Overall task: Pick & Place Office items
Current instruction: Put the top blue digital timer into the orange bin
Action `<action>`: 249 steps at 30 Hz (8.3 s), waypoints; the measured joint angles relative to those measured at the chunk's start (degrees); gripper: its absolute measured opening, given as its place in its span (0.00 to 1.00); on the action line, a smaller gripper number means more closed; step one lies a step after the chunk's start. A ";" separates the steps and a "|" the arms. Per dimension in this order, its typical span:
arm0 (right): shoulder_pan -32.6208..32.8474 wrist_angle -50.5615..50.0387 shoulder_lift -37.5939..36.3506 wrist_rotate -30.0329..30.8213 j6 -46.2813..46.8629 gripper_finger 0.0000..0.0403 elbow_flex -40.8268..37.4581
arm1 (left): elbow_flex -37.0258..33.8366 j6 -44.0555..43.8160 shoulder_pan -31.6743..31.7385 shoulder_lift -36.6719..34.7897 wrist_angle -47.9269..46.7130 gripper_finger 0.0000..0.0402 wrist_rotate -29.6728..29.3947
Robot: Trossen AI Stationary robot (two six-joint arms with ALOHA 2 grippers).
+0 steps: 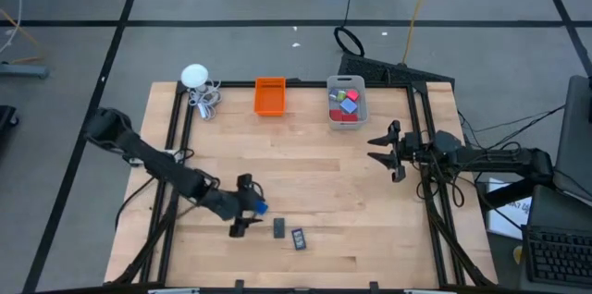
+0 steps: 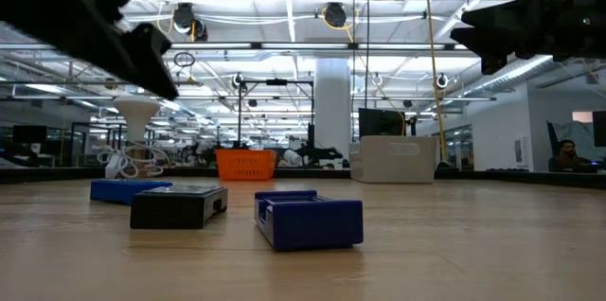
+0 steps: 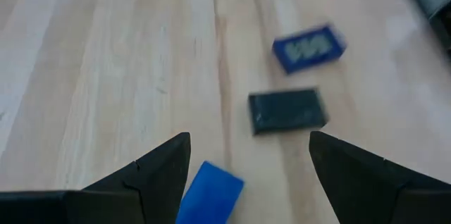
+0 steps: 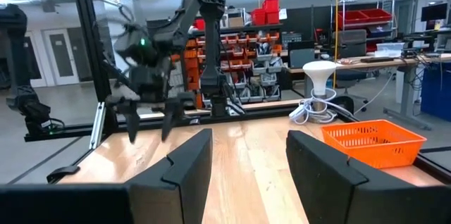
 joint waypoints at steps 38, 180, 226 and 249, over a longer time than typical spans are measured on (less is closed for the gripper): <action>0.04 -0.03 0.02 -0.22 1.11 0.42 0.00 | 0.07 -4.38 3.43 12.42 -7.50 0.68 3.69; 0.07 0.41 0.00 -0.24 0.89 0.42 0.00 | 1.03 -7.69 63.42 2.52 17.61 0.39 -6.40; 0.07 0.41 0.02 -0.24 0.87 0.42 0.00 | 1.03 -10.09 59.72 14.30 23.48 0.39 -3.58; 0.07 0.41 0.02 -0.24 0.87 0.42 0.00 | 1.09 -4.04 58.03 8.61 17.77 0.39 -19.11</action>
